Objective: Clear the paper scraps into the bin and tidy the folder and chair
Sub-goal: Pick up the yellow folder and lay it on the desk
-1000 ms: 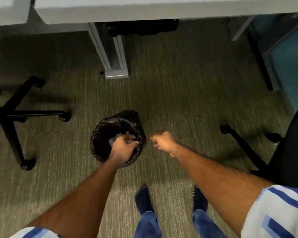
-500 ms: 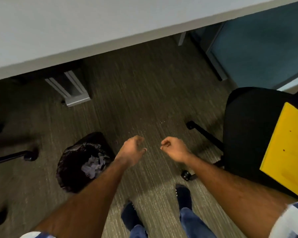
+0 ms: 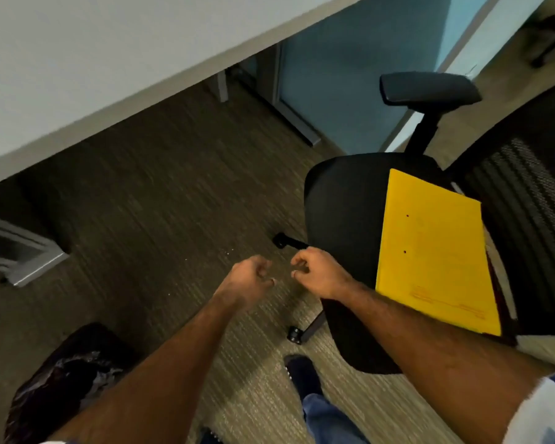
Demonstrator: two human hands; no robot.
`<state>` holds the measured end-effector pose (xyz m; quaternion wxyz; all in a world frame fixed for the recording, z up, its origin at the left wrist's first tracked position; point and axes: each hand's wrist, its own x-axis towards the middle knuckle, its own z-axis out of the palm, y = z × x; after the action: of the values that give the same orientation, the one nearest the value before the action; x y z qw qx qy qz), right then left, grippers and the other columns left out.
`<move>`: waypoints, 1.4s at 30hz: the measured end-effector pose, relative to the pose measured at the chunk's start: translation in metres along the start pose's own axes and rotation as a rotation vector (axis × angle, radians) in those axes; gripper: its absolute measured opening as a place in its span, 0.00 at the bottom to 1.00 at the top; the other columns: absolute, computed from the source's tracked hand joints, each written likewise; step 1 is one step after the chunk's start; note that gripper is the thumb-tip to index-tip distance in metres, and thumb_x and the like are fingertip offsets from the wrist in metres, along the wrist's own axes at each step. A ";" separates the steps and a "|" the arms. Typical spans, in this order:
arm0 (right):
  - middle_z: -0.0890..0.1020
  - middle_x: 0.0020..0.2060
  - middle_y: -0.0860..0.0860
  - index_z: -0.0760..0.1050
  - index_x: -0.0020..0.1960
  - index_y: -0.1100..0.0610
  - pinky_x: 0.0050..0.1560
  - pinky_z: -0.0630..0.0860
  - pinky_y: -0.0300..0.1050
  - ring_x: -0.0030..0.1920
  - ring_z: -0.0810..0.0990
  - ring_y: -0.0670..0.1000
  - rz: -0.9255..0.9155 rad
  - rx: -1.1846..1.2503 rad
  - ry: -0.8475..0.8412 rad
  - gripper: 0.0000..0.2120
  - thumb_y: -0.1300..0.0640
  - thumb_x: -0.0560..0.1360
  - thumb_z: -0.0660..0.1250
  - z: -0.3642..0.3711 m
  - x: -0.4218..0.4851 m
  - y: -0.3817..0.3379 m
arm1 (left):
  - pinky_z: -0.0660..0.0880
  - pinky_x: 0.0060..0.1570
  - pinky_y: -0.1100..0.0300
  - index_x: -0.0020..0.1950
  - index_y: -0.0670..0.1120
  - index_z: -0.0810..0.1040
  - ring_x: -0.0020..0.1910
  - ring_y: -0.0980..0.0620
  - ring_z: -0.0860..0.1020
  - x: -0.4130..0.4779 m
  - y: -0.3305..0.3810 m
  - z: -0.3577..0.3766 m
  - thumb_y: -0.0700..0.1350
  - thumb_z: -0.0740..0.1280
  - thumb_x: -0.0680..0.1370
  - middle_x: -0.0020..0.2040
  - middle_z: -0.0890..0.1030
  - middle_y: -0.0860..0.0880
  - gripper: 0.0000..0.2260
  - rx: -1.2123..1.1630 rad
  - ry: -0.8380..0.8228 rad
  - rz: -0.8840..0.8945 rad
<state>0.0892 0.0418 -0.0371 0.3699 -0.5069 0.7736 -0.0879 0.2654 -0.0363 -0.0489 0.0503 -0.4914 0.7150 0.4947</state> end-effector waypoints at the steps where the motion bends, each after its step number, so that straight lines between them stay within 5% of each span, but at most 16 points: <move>1: 0.77 0.56 0.49 0.77 0.61 0.54 0.58 0.74 0.44 0.58 0.76 0.49 -0.002 -0.021 0.046 0.15 0.53 0.75 0.68 -0.011 -0.002 0.010 | 0.78 0.57 0.55 0.62 0.50 0.77 0.52 0.52 0.80 0.007 0.011 0.006 0.47 0.73 0.74 0.52 0.80 0.51 0.17 0.006 -0.019 0.012; 7: 0.67 0.70 0.50 0.71 0.68 0.52 0.70 0.67 0.45 0.71 0.65 0.50 0.088 -0.213 0.286 0.23 0.52 0.75 0.69 -0.069 -0.015 0.074 | 0.78 0.56 0.55 0.62 0.50 0.76 0.49 0.55 0.78 0.038 0.090 0.043 0.46 0.71 0.75 0.52 0.79 0.52 0.16 0.025 -0.083 0.129; 17: 0.55 0.78 0.51 0.62 0.75 0.51 0.72 0.64 0.50 0.77 0.56 0.52 0.270 -0.174 0.192 0.27 0.53 0.78 0.65 -0.086 -0.016 0.157 | 0.74 0.53 0.60 0.68 0.45 0.72 0.56 0.51 0.77 0.063 0.165 0.140 0.48 0.71 0.76 0.59 0.78 0.47 0.22 0.066 -0.193 0.174; 25: 0.67 0.74 0.49 0.68 0.72 0.51 0.71 0.64 0.45 0.73 0.66 0.50 0.191 -0.114 0.266 0.25 0.52 0.76 0.68 -0.098 -0.011 0.184 | 0.78 0.49 0.55 0.69 0.44 0.70 0.52 0.49 0.80 0.079 0.179 0.178 0.51 0.72 0.73 0.56 0.80 0.47 0.27 -0.094 -0.064 -0.098; 28: 0.72 0.71 0.49 0.70 0.70 0.52 0.70 0.66 0.45 0.70 0.69 0.51 0.182 -0.101 0.297 0.23 0.54 0.76 0.68 -0.105 -0.010 0.192 | 0.80 0.47 0.54 0.53 0.49 0.80 0.45 0.51 0.81 0.084 0.187 0.184 0.52 0.72 0.73 0.49 0.83 0.48 0.12 -0.047 -0.135 -0.113; 30: 0.74 0.69 0.49 0.72 0.68 0.52 0.70 0.67 0.45 0.69 0.71 0.50 0.175 -0.083 0.329 0.20 0.56 0.77 0.67 -0.107 -0.010 0.194 | 0.81 0.49 0.51 0.41 0.53 0.76 0.45 0.50 0.81 0.083 0.191 0.189 0.52 0.73 0.72 0.47 0.82 0.48 0.07 -0.017 -0.118 -0.113; 34: 0.75 0.68 0.50 0.73 0.67 0.52 0.69 0.66 0.44 0.68 0.72 0.51 0.148 0.012 0.347 0.19 0.58 0.77 0.67 -0.114 -0.011 0.201 | 0.79 0.47 0.54 0.52 0.47 0.78 0.50 0.47 0.81 0.084 0.195 0.191 0.53 0.73 0.73 0.51 0.81 0.48 0.13 0.029 -0.045 -0.139; 38: 0.70 0.70 0.52 0.69 0.70 0.52 0.68 0.65 0.47 0.70 0.67 0.54 0.231 0.059 0.343 0.27 0.51 0.73 0.72 -0.122 -0.016 0.222 | 0.78 0.47 0.52 0.58 0.44 0.74 0.51 0.44 0.80 0.088 0.192 0.183 0.48 0.69 0.76 0.55 0.80 0.45 0.14 0.042 -0.020 -0.150; 42: 0.57 0.75 0.57 0.56 0.76 0.48 0.69 0.64 0.60 0.73 0.58 0.61 0.650 0.051 0.326 0.49 0.36 0.63 0.76 -0.132 -0.026 0.250 | 0.78 0.52 0.46 0.59 0.46 0.70 0.52 0.43 0.79 0.084 0.179 0.168 0.46 0.68 0.76 0.54 0.78 0.45 0.14 0.086 -0.040 -0.090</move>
<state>-0.1724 0.1496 -0.0579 0.2629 -0.2046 0.9407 -0.0646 0.0179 0.0413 -0.0626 0.1077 -0.5105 0.7117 0.4703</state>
